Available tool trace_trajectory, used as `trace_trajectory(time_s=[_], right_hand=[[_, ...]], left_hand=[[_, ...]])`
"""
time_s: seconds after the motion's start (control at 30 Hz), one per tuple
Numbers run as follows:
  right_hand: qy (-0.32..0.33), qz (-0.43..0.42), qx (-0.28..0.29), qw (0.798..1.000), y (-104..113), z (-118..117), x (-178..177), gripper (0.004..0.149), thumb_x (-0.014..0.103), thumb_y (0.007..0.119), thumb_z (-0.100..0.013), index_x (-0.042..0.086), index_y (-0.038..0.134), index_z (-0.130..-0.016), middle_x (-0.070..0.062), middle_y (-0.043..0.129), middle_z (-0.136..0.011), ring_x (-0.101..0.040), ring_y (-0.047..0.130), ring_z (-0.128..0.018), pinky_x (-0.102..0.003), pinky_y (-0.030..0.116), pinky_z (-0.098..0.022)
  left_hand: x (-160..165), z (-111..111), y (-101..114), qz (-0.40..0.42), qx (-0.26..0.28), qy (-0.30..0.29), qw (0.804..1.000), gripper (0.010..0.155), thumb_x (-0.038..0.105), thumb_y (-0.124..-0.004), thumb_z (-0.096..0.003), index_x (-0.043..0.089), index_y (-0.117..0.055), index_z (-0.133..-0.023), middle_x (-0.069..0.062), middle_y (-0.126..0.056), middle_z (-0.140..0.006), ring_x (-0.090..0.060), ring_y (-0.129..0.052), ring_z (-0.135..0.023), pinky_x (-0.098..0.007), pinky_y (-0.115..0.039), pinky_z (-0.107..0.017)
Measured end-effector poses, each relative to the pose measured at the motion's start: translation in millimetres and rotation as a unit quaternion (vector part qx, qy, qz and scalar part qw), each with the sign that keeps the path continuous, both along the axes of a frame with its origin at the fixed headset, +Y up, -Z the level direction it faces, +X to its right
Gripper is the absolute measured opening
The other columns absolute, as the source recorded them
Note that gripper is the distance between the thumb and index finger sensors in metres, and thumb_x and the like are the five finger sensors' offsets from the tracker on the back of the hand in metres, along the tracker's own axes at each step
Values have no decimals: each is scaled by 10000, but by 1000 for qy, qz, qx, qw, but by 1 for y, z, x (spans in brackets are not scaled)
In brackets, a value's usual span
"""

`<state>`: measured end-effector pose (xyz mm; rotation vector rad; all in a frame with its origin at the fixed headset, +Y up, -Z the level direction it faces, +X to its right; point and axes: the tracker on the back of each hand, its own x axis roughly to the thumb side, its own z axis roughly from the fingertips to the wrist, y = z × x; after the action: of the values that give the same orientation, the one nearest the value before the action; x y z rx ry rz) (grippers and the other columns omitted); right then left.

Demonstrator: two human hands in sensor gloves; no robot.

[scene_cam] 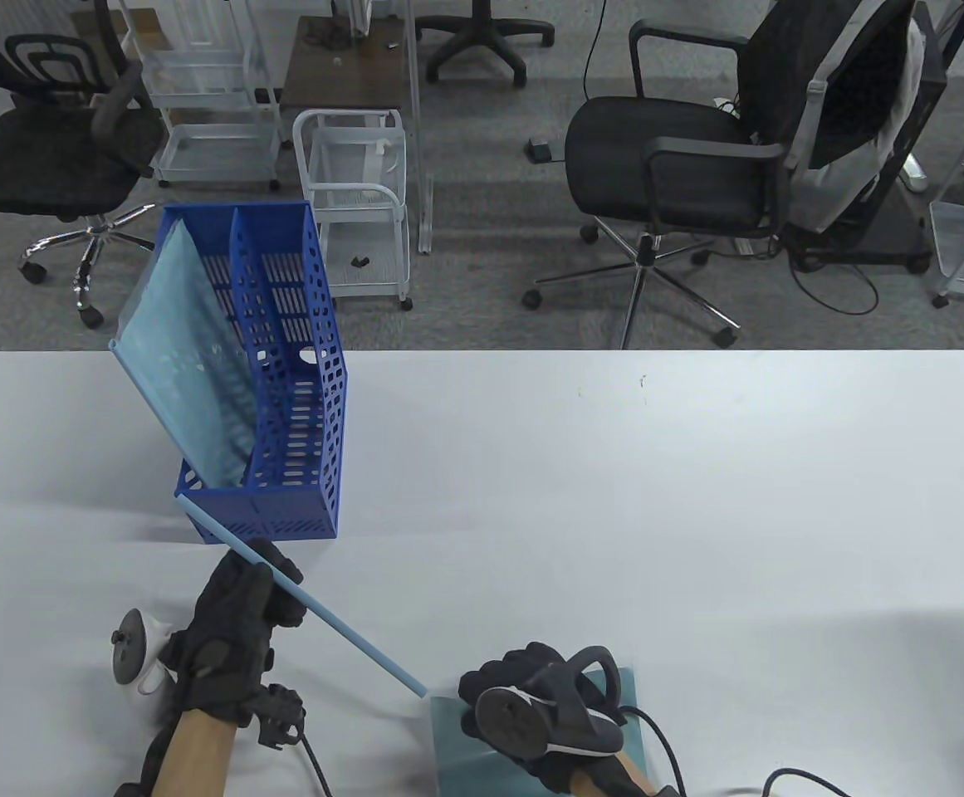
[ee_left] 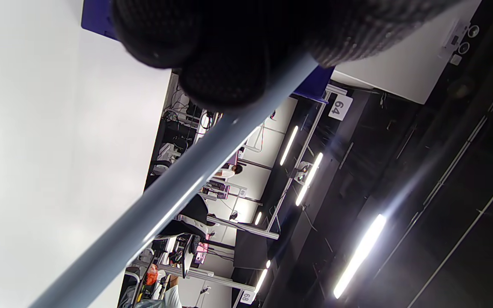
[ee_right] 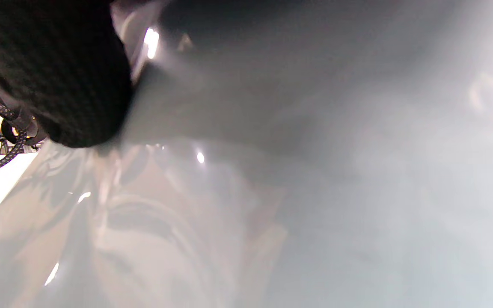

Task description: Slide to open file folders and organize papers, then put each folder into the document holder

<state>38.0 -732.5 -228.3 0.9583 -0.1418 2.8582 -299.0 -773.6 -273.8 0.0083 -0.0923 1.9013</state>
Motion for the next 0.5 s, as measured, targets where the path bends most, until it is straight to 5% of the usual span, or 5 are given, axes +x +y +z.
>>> trace_trajectory(time_s=[0.23,0.5], right_hand=[[5,17,-25,1000,-2,0,-4,446,509,922,-276,267,926,-650,57,1040,-439,-154,1010,-286,-385,905,-390],[17,36,-91,995,-5,-2,-8,435,506,913,-286,269,928,-651,57,1040,-440,-152,1011,-292,-384,905,-397]], left_hand=[[5,-1,3,-28,8,-23,999,501,436,-816,-488,286,-785,-966,12,-917,-844,-176,-1050,-499,-393,-894,-426],[50,4,29,-200,38,-86,975,494,454,-842,-461,313,-845,-934,38,-973,-808,-145,-1103,-444,-361,-942,-382]])
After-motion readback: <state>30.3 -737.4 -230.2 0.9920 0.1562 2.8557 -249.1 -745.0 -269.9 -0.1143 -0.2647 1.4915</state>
